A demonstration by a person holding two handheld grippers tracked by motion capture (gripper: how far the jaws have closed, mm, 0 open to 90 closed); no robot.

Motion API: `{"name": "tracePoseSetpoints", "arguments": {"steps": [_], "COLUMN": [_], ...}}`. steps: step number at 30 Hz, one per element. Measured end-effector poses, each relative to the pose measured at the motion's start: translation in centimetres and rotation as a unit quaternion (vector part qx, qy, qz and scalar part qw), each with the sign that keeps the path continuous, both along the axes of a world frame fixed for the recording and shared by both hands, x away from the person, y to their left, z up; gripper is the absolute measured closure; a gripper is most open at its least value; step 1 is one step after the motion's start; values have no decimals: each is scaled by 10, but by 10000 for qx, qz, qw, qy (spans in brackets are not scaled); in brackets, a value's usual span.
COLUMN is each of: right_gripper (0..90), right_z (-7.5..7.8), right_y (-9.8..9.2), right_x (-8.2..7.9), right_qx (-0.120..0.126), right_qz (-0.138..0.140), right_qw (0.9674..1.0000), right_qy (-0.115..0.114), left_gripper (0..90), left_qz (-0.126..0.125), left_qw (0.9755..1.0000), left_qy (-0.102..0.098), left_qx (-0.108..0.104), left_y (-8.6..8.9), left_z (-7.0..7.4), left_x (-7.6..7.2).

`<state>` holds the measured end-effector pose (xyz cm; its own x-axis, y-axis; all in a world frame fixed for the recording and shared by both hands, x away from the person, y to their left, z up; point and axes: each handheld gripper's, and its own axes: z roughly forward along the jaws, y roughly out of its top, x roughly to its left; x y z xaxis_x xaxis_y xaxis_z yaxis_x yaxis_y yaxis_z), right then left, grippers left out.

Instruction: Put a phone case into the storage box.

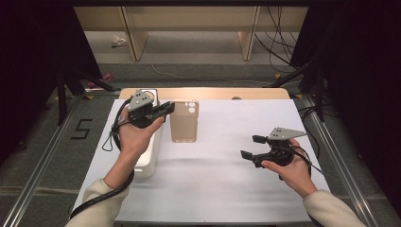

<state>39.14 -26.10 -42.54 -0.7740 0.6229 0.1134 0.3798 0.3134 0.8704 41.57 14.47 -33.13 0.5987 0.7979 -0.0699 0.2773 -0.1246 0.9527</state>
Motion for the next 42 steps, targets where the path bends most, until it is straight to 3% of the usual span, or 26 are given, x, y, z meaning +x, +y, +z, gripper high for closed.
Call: {"name": "tracePoseSetpoints", "arguments": {"steps": [14,26,42], "right_gripper": [178,172,172], "right_z": [1,2,1], "right_y": [-4,-6,-8], "right_x": [-3,-5,-6], "right_qx": [8,64,50], "right_qz": [-20,-43,-65], "right_qw": [10000,10000,10000], "right_qy": [0,14,16], "left_gripper": [825,825,824], "left_qz": [181,338,543], "left_qw": [9998,9992,9980], "left_qy": [-107,-162,-203], "left_qx": [-2,118,241], "left_y": [22,42,65], "left_z": [15,25,25], "left_x": [4,10,20]}}
